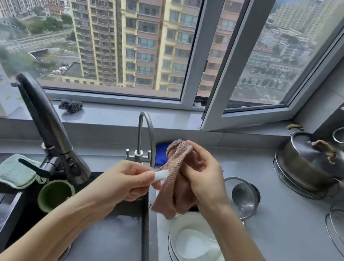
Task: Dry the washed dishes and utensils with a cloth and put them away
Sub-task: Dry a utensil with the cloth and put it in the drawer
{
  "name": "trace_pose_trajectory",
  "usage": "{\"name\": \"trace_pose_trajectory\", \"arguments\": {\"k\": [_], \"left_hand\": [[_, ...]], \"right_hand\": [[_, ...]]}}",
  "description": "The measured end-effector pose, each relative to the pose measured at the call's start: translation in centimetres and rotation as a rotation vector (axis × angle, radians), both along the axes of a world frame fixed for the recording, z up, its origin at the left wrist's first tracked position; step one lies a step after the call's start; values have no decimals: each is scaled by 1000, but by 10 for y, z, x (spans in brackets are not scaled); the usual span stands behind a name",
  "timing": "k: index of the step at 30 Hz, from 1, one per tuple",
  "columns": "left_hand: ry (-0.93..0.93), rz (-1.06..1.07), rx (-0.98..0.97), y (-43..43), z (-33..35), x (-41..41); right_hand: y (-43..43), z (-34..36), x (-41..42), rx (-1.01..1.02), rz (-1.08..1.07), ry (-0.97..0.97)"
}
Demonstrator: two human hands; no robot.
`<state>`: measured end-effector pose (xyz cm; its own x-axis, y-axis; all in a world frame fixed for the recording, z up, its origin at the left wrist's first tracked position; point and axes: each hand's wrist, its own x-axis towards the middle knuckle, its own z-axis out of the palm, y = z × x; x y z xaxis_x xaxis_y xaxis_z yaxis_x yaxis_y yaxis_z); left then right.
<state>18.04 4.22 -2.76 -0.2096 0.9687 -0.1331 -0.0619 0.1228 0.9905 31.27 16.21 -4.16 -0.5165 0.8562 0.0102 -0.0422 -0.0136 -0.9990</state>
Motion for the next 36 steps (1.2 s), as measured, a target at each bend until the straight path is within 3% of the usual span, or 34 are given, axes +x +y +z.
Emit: {"name": "trace_pose_trajectory", "arguments": {"k": [4, 7, 11, 17, 19, 23, 26, 29, 32, 36], "left_hand": [[-107, -98, -35, -5, -5, -12], [-131, -150, -83, -6, -11, -16], [-109, -186, -162, -8, -20, -11], [-78, -144, -208, -7, -22, -9], [-63, -168, -192, -6, -19, -8], [-22, -203, -153, -2, -18, -2], [-48, -204, -109, -1, -18, 4], [-46, -208, -30, -1, -18, 9], [-57, -207, 34, -2, -20, 12], [-96, -222, 38, -3, -24, 12]], "right_hand": [[-4, -3, 13, -31, 122, 10], [-6, -4, 25, 46, 131, -152], [-10, -7, 31, 272, 71, -408], [-7, 10, 46, 580, -265, -556], [-11, 13, 47, 684, -241, -566], [-21, 10, 49, 400, 258, -554], [-18, 8, 51, 332, 33, -400], [-12, 6, 50, 489, -85, -522], [0, 16, 52, 563, 137, -644], [11, 24, 61, 147, 488, -524]]}}
